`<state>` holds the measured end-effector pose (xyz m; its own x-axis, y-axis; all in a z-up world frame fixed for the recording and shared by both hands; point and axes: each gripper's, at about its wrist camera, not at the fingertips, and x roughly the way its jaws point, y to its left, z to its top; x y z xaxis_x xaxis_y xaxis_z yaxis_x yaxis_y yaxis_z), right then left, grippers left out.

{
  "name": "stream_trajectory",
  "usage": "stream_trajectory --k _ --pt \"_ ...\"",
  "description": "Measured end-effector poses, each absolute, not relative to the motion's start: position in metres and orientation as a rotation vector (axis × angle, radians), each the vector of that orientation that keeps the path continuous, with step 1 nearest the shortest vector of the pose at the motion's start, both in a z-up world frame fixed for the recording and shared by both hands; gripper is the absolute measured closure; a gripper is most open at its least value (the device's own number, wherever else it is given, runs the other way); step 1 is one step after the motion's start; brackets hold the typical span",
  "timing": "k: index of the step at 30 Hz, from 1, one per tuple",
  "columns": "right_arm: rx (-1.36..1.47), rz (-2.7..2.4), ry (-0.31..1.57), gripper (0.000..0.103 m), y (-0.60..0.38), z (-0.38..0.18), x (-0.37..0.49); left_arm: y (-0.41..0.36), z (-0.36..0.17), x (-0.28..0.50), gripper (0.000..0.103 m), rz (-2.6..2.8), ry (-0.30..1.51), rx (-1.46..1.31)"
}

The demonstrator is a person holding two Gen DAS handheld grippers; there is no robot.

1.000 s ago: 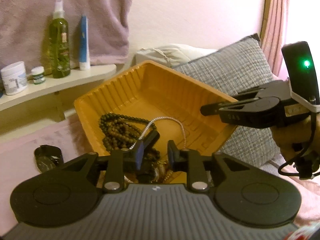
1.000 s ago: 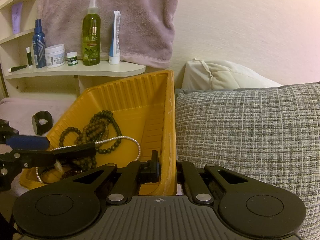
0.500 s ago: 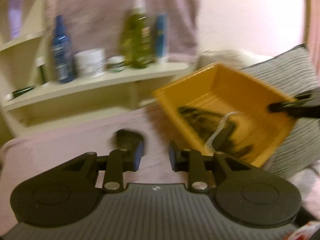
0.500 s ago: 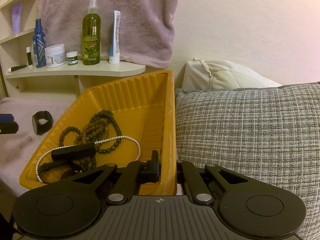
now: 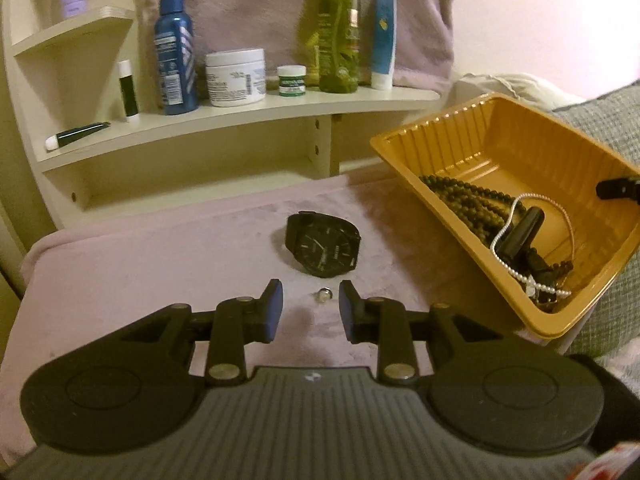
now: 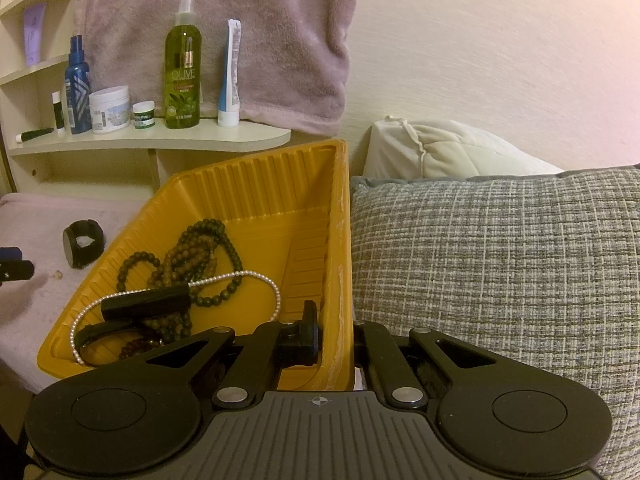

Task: Organize jewelry
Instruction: 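Reach the left tool to the small ring beside the watch and grasp it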

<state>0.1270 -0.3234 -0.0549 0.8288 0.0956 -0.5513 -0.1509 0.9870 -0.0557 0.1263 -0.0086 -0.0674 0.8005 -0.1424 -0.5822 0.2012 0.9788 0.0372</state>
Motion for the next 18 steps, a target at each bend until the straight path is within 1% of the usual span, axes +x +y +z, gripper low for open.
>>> stream_trajectory --k 12,18 --pt "-0.1 0.13 0.587 0.1 -0.326 -0.057 0.13 -0.024 -0.085 0.145 0.077 -0.201 0.627 0.126" --pt "-0.1 0.13 0.59 0.1 -0.327 -0.058 0.132 -0.025 -0.092 0.154 0.084 -0.2 0.64 0.137"
